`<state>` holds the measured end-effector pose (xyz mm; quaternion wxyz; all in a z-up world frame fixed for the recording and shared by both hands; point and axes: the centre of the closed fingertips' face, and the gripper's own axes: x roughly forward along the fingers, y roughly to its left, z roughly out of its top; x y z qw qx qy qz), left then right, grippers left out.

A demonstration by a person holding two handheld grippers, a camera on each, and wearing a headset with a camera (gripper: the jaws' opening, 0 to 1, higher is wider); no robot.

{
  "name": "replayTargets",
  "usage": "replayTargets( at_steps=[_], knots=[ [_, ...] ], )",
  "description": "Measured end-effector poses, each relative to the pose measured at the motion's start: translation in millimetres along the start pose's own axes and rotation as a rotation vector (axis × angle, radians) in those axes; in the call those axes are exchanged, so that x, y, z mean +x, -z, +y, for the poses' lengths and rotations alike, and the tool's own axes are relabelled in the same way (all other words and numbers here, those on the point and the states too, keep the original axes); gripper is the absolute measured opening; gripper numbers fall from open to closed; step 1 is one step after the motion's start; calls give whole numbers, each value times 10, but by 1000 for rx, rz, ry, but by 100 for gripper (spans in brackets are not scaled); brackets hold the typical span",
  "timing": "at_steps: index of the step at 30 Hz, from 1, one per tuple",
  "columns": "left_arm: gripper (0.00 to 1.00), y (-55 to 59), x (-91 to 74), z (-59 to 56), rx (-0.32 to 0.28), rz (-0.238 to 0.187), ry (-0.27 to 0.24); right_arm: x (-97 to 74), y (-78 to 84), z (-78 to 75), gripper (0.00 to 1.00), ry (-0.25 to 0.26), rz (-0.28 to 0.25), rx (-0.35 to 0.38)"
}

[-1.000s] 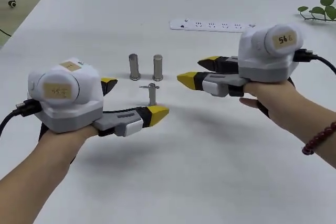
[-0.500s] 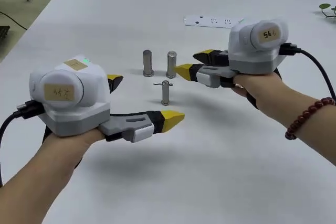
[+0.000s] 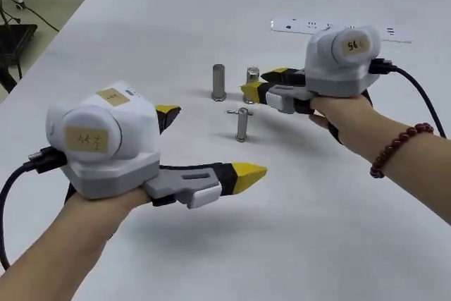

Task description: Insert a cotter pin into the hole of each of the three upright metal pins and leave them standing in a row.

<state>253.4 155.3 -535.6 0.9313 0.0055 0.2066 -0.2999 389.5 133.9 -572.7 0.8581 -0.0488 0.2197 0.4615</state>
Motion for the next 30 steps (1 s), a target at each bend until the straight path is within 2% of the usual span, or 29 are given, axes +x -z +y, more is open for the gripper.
replayTargets(
  at_steps=[6,11,14,23,30],
  knots=[
    [97,42,2,-35,28,8,21,68,51,46,17,-4,18,-43],
    [99,32,-25,-35,29,6,24,97,106,58,13,-2,30,-43],
    [99,8,-40,-34,21,-5,27,102,106,65,12,-2,27,-41],
    [99,20,-58,-23,24,-2,22,129,92,20,9,-4,37,-44],
    [99,87,-44,-20,26,24,28,129,90,-16,8,9,57,-78]
  ],
)
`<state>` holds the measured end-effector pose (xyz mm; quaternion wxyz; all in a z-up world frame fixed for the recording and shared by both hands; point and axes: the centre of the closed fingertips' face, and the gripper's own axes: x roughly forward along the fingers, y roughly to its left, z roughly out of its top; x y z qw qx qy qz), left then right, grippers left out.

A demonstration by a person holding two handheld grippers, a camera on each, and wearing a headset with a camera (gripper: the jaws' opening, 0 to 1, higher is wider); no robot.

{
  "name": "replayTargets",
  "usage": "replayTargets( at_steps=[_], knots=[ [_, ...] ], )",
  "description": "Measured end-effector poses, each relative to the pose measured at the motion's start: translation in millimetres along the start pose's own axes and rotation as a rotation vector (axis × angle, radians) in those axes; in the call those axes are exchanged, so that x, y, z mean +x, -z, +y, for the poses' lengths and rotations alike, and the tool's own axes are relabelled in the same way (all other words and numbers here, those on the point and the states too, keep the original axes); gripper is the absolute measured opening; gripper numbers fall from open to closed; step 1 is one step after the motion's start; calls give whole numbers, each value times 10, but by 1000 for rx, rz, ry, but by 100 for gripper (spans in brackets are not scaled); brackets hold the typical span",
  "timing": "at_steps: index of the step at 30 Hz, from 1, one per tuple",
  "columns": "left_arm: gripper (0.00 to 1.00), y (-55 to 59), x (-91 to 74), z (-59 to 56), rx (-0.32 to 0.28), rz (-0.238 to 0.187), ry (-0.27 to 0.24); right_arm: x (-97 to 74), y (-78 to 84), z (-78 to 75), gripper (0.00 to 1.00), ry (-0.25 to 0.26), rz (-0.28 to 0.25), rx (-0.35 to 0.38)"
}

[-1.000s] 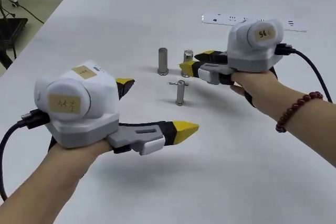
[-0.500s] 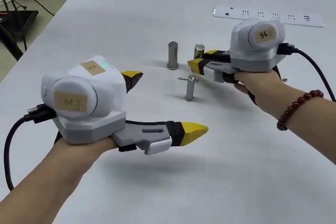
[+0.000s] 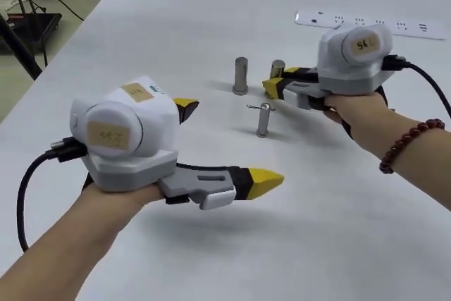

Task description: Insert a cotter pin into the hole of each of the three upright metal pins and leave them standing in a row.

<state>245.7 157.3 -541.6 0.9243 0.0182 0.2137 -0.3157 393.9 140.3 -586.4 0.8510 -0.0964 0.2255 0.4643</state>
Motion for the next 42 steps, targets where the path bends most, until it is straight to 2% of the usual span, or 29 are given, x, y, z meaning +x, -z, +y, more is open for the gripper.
replayTargets(
  at_steps=[4,11,17,20,27,33,42],
  knots=[
    [99,-7,-11,20,-3,-2,-5,-22,12,-28,8,22,14,-12],
    [99,-56,-36,2,-5,-11,-3,-112,-29,-60,8,49,1,-9],
    [99,-112,-46,-82,10,-7,2,-322,9,-86,8,85,7,5],
    [99,-101,-63,-100,14,-1,3,-398,63,-48,8,88,10,6],
    [99,-67,-137,-97,18,9,-31,-639,161,-45,8,113,13,5],
    [99,-93,-174,-114,-5,-16,-37,-815,253,52,8,123,18,-3],
    [99,-111,-165,-170,-6,-21,-35,-1039,321,168,8,146,14,11]
  ],
)
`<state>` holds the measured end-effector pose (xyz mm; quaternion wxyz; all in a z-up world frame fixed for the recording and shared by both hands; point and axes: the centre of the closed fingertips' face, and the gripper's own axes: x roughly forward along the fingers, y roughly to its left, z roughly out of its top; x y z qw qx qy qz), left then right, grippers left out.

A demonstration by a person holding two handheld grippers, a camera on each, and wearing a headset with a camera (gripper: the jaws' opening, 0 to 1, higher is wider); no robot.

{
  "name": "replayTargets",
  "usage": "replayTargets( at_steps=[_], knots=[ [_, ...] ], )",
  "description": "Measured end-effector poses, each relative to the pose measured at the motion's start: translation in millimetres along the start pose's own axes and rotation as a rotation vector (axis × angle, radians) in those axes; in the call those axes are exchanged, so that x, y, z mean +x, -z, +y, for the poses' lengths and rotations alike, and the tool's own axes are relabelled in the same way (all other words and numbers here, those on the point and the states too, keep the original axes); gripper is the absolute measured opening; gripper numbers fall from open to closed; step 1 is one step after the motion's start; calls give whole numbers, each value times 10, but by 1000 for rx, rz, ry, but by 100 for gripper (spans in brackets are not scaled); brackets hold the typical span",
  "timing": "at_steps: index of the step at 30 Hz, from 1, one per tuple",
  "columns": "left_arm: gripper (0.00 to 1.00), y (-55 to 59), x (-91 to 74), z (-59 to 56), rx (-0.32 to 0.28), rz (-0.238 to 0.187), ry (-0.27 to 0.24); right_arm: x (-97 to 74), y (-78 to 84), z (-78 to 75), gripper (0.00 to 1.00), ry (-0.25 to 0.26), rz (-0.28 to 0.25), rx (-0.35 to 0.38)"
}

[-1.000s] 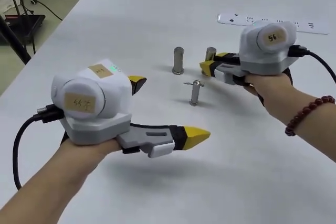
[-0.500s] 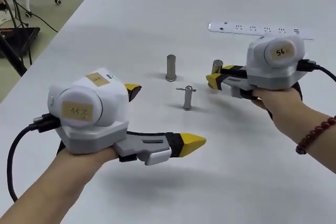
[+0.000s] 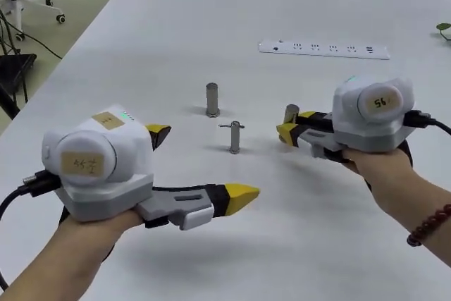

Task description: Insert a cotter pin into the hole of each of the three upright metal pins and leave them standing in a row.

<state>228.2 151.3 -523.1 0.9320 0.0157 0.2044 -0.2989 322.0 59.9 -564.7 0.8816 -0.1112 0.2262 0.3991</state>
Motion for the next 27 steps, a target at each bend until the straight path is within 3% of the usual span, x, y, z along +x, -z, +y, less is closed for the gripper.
replayTargets(
  at_steps=[7,21,27],
  knots=[
    [99,0,-3,-18,6,-8,-2,-117,36,139,8,7,0,8],
    [97,60,24,-43,26,14,8,-158,173,271,8,17,5,8],
    [96,60,25,-50,23,10,16,-160,249,290,8,57,21,-1]
  ],
)
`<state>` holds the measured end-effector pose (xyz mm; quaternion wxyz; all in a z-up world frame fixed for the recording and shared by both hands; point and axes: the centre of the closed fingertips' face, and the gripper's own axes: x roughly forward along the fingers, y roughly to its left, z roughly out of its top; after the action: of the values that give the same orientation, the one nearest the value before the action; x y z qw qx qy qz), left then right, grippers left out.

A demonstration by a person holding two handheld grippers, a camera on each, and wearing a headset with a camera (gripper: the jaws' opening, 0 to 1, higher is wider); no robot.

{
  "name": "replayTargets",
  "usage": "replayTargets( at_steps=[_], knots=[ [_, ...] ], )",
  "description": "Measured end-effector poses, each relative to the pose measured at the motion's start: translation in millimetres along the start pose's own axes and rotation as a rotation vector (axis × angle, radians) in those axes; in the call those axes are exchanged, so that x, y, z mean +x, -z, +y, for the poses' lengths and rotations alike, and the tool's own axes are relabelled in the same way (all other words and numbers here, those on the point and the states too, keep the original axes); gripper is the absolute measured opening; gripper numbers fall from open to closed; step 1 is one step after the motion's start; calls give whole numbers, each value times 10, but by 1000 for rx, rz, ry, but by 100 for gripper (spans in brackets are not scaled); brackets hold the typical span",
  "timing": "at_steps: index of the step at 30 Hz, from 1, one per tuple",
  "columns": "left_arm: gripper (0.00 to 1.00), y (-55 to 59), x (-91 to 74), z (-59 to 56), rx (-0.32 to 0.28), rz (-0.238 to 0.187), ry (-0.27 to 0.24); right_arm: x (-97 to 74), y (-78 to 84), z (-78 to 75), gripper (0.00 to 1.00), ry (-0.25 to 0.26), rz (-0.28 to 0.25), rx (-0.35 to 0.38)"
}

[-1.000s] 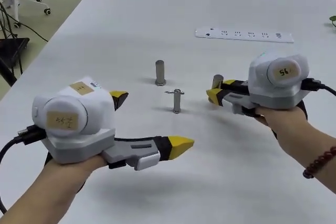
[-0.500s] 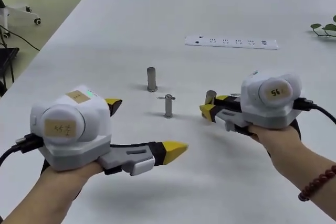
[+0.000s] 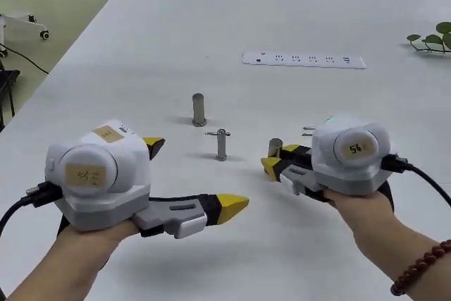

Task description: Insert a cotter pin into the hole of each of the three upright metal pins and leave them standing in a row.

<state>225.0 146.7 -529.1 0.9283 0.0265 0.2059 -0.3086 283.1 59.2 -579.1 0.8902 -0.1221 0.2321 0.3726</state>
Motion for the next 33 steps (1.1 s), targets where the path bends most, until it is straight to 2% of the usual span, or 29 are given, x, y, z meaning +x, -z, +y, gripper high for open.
replayTargets(
  at_steps=[12,13,16,21,26,28,31,33],
  knots=[
    [95,-14,-9,-43,3,-11,17,-21,155,2,8,56,23,18],
    [95,-13,-10,-45,4,-11,17,-22,130,6,8,57,-4,33],
    [95,-11,-17,-52,3,-10,18,-55,163,13,8,64,5,34],
    [95,2,-14,-59,4,-4,20,-62,160,19,8,57,-4,37],
    [95,-40,-15,-65,-7,-28,23,-66,159,36,9,45,-2,26],
    [95,-35,-15,-66,-4,-25,23,-66,149,34,9,47,-3,1],
    [95,-17,-14,-67,-1,-16,23,-62,105,42,17,36,-24,35],
    [95,-22,-11,-69,-2,-18,23,-66,112,51,19,28,-18,36]
  ],
)
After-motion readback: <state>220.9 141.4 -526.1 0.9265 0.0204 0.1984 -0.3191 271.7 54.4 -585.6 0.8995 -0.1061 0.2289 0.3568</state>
